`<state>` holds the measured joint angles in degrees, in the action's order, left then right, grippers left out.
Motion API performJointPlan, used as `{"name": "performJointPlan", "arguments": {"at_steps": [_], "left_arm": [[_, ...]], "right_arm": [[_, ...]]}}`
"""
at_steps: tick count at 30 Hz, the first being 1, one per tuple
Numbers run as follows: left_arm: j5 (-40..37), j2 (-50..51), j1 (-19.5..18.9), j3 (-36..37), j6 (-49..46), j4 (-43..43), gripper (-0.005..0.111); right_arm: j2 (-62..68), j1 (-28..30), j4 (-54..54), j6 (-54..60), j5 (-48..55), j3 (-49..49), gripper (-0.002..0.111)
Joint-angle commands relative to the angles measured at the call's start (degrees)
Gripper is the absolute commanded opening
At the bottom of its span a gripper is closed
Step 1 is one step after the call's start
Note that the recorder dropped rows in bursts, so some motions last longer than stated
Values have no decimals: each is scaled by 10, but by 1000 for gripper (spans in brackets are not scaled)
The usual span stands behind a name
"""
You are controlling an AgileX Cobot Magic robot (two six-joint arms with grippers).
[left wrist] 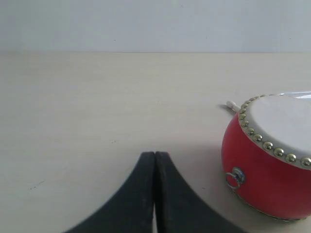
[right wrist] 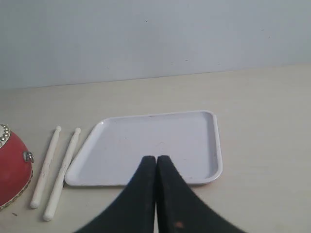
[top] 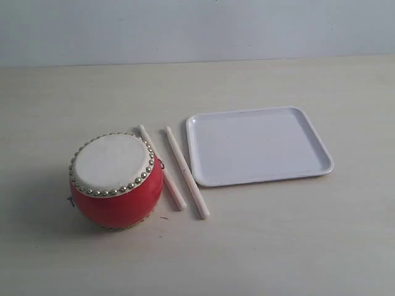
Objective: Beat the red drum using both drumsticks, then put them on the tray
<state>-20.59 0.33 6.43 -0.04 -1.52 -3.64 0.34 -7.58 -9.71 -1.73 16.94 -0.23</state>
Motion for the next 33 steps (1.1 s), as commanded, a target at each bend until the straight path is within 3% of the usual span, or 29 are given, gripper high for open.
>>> {"name": "performJointPlan", "arguments": {"at_steps": [1, 33], "left_arm": [[3, -3, -1, 0, 2, -1, 0], [8, -3, -1, 0, 0, 6, 0]], "right_arm": [[-3, 4, -2, 1, -3, 2, 0], [-3, 4, -2, 1, -3, 2, 0]]}}
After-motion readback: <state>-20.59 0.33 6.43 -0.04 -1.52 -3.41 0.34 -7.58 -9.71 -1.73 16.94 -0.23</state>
